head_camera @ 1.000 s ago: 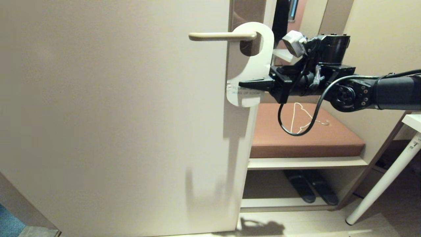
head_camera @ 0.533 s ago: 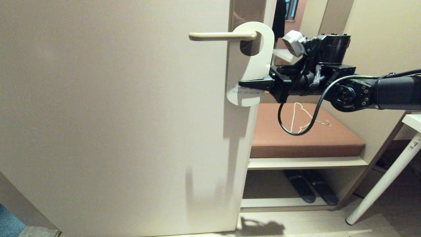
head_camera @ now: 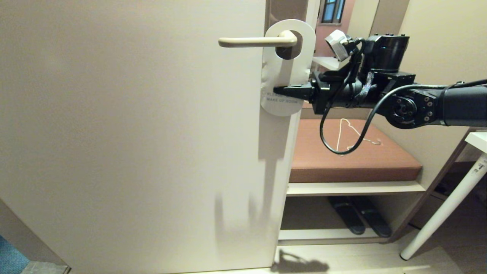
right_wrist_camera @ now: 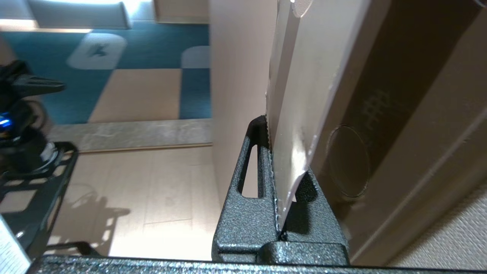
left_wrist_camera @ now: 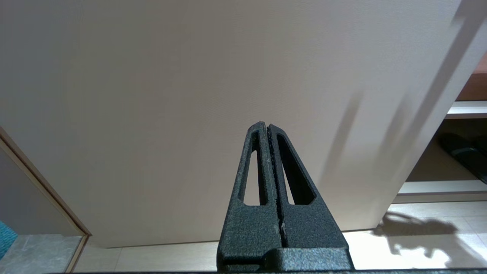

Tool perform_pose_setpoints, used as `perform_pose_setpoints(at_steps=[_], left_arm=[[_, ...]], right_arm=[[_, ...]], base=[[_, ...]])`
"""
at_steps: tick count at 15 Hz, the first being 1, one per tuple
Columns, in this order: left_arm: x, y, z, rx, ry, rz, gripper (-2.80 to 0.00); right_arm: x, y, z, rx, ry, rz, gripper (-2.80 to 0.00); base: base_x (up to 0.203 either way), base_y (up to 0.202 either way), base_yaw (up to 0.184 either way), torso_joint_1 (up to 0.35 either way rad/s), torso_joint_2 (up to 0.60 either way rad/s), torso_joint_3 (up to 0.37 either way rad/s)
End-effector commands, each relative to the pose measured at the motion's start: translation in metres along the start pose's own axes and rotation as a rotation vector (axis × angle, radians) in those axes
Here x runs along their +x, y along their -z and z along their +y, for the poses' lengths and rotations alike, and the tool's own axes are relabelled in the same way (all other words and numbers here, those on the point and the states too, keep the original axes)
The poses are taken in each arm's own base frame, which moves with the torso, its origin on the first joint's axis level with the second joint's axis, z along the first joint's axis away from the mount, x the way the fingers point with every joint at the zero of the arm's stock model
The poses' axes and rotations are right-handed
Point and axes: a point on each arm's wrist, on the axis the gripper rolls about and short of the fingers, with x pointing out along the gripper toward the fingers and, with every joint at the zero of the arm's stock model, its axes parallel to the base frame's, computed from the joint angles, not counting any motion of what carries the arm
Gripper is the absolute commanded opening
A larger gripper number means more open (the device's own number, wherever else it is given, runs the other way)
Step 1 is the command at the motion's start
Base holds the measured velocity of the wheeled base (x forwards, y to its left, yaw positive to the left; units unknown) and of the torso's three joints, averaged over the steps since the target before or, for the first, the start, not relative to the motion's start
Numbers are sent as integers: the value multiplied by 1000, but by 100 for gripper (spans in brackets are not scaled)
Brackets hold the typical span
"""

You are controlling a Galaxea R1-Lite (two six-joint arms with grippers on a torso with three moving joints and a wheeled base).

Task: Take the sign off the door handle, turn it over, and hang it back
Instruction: Take down the sign

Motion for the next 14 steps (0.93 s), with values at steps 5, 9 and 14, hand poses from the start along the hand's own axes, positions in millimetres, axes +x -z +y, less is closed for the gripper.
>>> perform_pose_setpoints(at_steps=[5, 9, 14], left_arm=[[0, 0, 0, -1, -1, 0, -280], [0, 0, 0, 0, -1, 0, -280], [0, 0, 0, 0, -1, 0, -280]], right_arm=[[-4, -12, 25, 2, 47, 6, -280], [6, -16, 37, -1, 141, 12, -280], [25, -18, 49, -9, 223, 18, -280]], base=[[0, 0, 0, 0, 0, 0], [0, 0, 0, 0, 0, 0], [0, 0, 0, 0, 0, 0]])
